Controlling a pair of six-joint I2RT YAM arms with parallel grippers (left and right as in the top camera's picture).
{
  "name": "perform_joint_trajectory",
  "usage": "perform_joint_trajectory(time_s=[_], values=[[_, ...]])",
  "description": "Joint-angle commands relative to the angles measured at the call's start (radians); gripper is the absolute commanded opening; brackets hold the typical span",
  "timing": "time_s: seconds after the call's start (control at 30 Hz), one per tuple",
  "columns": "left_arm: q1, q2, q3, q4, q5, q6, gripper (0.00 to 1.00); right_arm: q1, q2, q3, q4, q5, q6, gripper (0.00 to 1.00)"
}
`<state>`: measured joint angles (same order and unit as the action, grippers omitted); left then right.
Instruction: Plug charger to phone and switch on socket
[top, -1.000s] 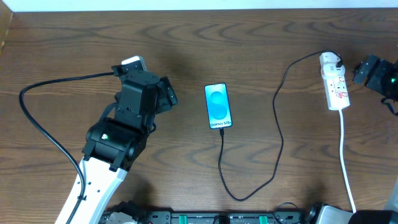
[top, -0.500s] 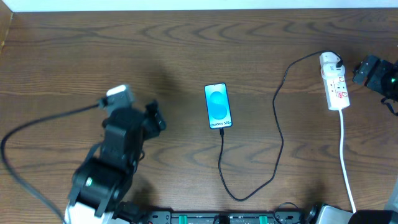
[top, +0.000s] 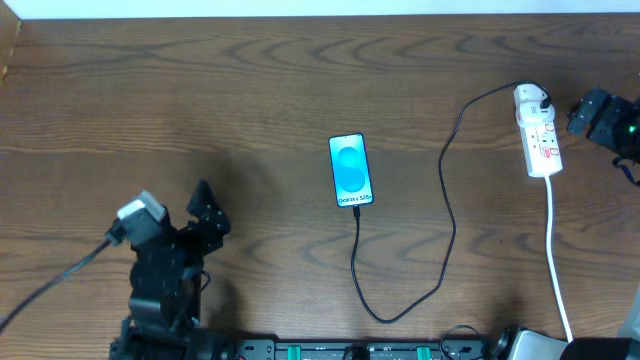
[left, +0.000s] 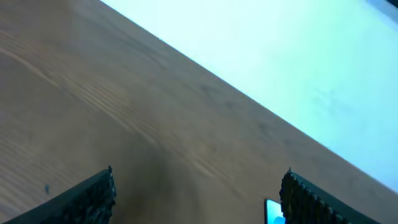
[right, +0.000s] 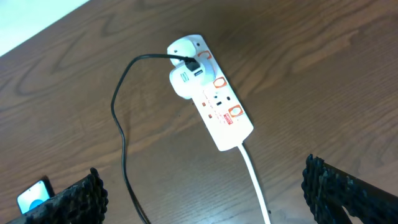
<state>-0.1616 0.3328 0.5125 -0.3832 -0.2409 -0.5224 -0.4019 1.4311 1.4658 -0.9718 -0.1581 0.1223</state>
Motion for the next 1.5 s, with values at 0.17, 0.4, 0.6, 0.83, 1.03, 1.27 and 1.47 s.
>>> perform_joint_trajectory(time_s=[0.17, 0.4, 0.6, 0.83, 1.03, 1.27, 1.47], values=[[0.066, -0.197, -0.230, 0.185, 0.023, 0.010, 0.84, -0.002, -0.004, 0.011, -0.002, 0.006, 0.004, 0.99], [0.091, -0.309, -0.426, 0.425, 0.024, 0.010, 0.84, -0.002, -0.004, 0.011, -0.002, 0.006, 0.004, 0.99], [0.121, -0.332, -0.509, 0.484, 0.048, 0.037, 0.84, -0.002, -0.004, 0.011, -0.002, 0.006, 0.004, 0.99], [0.151, -0.332, -0.509, 0.380, 0.153, 0.237, 0.84, -0.002, -0.004, 0.011, -0.002, 0.006, 0.004, 0.99], [0.151, -0.332, -0.509, 0.309, 0.204, 0.373, 0.84, -0.002, -0.004, 0.011, -0.002, 0.007, 0.004, 0.99], [0.151, -0.332, -0.509, 0.312, 0.204, 0.372, 0.84, -0.002, -0.004, 0.011, -0.002, 0.006, 0.004, 0.99], [0.151, -0.329, -0.509, 0.312, 0.204, 0.372, 0.84, -0.002, -0.004, 0.011, -0.002, 0.006, 0.004, 0.99]])
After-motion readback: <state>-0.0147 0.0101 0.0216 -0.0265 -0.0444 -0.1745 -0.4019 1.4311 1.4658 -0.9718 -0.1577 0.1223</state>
